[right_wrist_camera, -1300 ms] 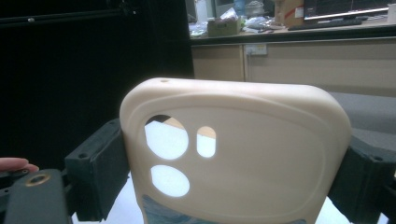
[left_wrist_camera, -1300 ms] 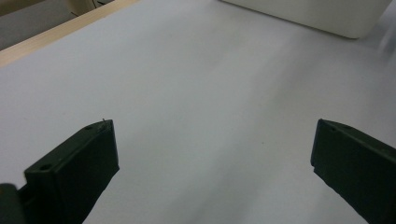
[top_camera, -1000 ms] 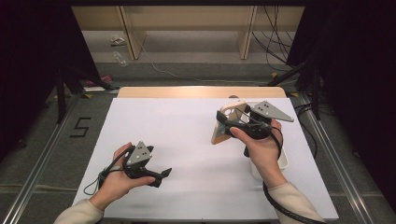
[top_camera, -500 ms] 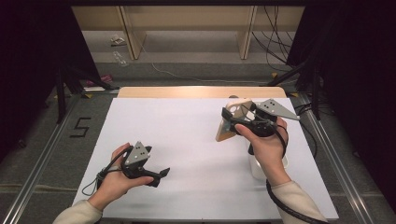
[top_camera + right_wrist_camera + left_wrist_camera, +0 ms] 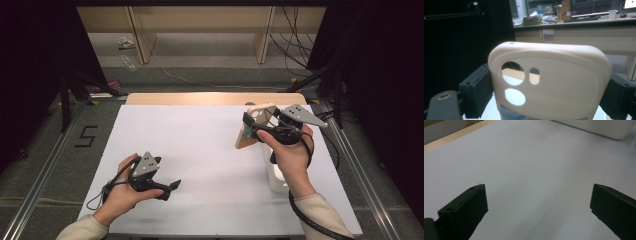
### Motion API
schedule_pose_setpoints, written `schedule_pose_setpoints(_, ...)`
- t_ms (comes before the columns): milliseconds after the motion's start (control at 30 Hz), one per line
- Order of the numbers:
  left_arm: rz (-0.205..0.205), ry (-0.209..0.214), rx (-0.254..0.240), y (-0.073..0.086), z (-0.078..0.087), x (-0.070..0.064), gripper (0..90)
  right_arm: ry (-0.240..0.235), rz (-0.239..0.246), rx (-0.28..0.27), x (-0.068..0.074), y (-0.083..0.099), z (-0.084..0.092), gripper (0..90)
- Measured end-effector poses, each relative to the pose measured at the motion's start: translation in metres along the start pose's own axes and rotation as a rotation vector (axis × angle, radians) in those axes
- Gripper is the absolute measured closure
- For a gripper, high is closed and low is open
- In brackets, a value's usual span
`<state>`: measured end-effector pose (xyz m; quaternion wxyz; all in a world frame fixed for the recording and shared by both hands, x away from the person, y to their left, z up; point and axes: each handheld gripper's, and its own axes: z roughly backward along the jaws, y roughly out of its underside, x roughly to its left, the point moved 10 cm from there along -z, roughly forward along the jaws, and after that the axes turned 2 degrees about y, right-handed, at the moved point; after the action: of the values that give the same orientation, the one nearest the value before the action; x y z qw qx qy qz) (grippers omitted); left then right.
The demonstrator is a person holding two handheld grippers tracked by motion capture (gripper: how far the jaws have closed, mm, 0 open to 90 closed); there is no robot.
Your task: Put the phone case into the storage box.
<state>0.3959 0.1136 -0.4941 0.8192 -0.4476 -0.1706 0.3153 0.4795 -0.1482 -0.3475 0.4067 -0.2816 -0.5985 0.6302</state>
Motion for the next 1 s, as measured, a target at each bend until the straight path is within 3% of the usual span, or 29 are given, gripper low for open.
schedule_pose_setpoints(1000, 0.010, -0.005, 0.002, 0.002, 0.001, 0.002, 0.7, 0.052, -0.011, -0.021, -0.019, -0.012, 0.009, 13.2)
